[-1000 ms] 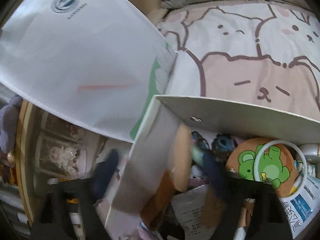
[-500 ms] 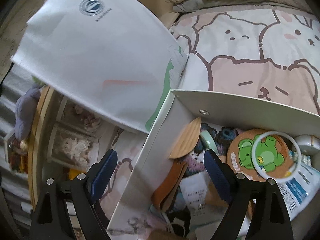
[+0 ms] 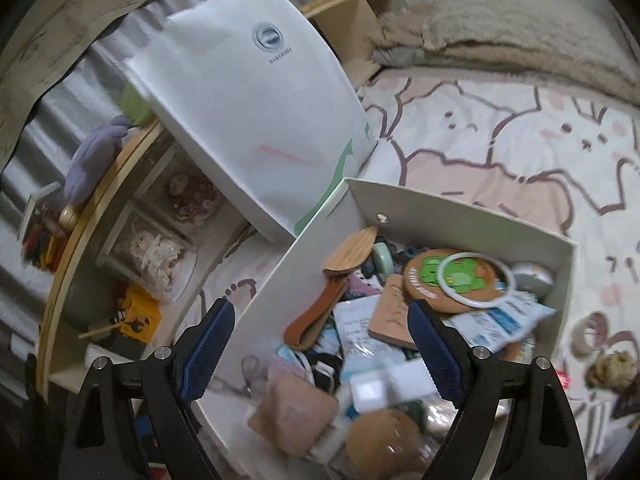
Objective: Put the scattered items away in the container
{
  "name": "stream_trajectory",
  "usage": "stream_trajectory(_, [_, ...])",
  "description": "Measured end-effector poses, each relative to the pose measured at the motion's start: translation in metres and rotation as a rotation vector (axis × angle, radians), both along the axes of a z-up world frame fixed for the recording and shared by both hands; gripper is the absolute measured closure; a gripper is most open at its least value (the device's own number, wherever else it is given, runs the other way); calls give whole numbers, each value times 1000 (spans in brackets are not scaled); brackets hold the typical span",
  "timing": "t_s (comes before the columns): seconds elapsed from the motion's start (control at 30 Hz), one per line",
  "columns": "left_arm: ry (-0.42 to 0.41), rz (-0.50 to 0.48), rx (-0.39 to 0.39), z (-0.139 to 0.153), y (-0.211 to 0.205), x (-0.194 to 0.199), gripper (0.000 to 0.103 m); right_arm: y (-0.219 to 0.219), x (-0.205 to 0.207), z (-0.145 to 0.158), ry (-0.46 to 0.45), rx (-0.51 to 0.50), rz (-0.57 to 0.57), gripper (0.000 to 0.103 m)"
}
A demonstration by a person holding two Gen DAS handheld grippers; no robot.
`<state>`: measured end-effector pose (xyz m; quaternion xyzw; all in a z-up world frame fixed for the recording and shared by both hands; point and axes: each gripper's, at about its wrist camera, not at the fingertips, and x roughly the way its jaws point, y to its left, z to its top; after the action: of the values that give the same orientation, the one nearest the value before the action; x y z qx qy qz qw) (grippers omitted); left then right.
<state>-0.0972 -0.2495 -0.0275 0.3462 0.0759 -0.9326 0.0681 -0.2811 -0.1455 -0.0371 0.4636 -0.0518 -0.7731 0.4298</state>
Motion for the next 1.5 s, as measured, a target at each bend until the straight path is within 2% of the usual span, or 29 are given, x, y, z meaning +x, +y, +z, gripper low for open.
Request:
stream_trajectory(0.1, [5,6,-10,3,3,5,10,15,13,11,58,9,4,15])
stream_trajectory(0.27, [23,14,-10,10,8,12,9,41,34,25,125,18,1,15])
stream_trajectory(0.43, [35,29,-17,16,13,17,1,66,56,30,189,33,-13,12])
stream_trajectory(0.6, [47,30,-15,21,21,22,0,91,74,33,242,40,-43,0])
stream_trajectory(0.97, [65,26,-9,27,40,29,0,138,108,37,329,47,-99,0])
stream_trajectory(1.5, [81,-5,-16,39,75,32,0,192,137,40,410,102,-172,0])
